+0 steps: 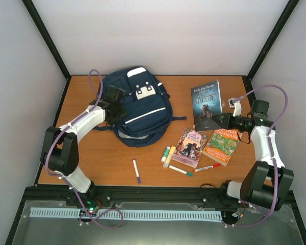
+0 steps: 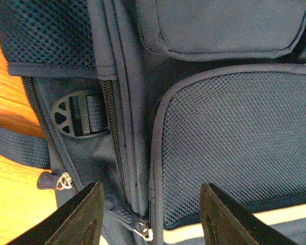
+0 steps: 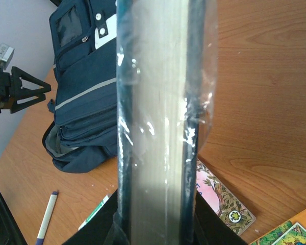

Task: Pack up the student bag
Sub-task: Adjust the student bag at the center of the board, then place the book in the student bag.

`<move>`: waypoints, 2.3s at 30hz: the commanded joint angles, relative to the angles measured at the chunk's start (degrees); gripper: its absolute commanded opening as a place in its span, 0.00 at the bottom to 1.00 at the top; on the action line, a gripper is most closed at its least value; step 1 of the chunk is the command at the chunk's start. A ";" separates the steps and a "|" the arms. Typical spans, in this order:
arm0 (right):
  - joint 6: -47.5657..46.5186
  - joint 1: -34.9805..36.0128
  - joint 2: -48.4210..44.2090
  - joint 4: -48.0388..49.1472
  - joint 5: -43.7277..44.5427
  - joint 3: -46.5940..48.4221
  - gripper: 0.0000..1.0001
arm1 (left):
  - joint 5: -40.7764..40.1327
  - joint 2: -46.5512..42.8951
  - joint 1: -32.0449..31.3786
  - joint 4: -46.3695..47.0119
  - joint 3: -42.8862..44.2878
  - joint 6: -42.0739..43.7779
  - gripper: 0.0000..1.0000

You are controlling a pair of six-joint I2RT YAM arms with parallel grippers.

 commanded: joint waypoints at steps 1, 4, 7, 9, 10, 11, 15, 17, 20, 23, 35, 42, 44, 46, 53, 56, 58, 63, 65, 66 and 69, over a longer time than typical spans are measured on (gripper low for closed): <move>-1.79 -0.63 -1.43 4.42 -5.74 0.88 0.03 | -2.19 -3.29 -0.39 -2.87 5.07 5.93 0.56; -1.78 -0.62 -1.32 4.37 -5.82 1.04 0.03 | 1.49 -2.81 -3.50 -2.27 8.81 14.04 0.58; -1.69 -0.61 -1.23 4.40 -5.66 1.10 0.03 | 2.51 -1.29 -9.95 -2.26 13.16 21.85 0.58; -1.61 -0.66 -1.27 4.39 -5.18 1.18 0.03 | 3.59 0.47 -13.66 -2.69 15.74 26.89 0.58; -1.54 -0.70 -1.31 4.37 -4.93 1.23 0.03 | 4.23 1.57 -15.24 -3.19 17.14 28.98 0.58; -1.41 -0.74 -1.38 4.43 -4.29 1.21 0.03 | 4.53 2.74 -16.74 -3.99 18.41 31.13 0.58; 0.18 -1.28 -1.59 5.23 -0.09 0.96 0.03 | 1.63 8.50 -21.15 -7.58 23.73 34.75 0.57; 0.61 -2.33 -1.18 5.36 0.76 0.88 0.03 | 1.24 11.35 -23.12 -9.47 26.27 37.30 0.56; 1.17 -4.05 0.05 5.10 -0.07 1.03 0.03 | -0.09 14.67 -25.78 -10.92 29.11 40.02 0.56; 1.19 -4.73 0.59 4.82 -1.02 1.15 0.03 | -0.73 17.81 -27.21 -11.99 31.18 41.59 0.56; 1.38 -4.88 1.22 4.75 -0.02 1.16 0.03 | -5.60 30.05 -29.68 -18.03 41.67 45.83 0.47; 1.47 -4.92 1.74 4.75 -0.12 1.23 0.03 | -6.28 32.59 -29.73 -19.04 41.99 46.98 0.40; 1.47 -4.92 1.95 4.73 -0.23 1.24 0.03 | -7.10 33.02 -29.77 -18.94 41.52 47.08 0.39; 1.40 -4.92 2.17 4.69 -0.40 1.32 0.03 | -7.99 33.45 -29.77 -18.91 41.14 47.24 0.39; 1.47 -5.05 2.34 4.62 -0.52 1.32 0.03 | -8.70 33.81 -29.91 -17.96 40.41 47.04 0.26; 1.47 -5.05 2.24 4.57 -0.42 1.32 0.03 | -10.32 33.07 -30.60 -17.74 40.46 47.03 0.28; 1.47 -5.01 2.26 4.62 -0.50 1.24 0.03 | -10.72 31.76 -31.43 -17.49 40.15 47.54 0.28; 1.51 -5.01 2.33 4.69 -0.68 1.32 0.03 | -10.29 30.13 -31.97 -17.41 39.41 47.84 0.23; 1.55 -5.01 2.44 4.62 -0.80 1.32 0.03 | -11.67 30.74 -31.97 -18.08 39.62 48.02 0.21; 1.57 -5.01 2.52 4.68 -0.88 1.30 0.03 | -11.82 31.12 -31.97 -18.32 39.67 48.31 0.20; 1.51 -5.01 2.52 4.60 -0.91 1.32 0.03 | -12.29 32.60 -31.96 -19.07 40.11 48.23 0.22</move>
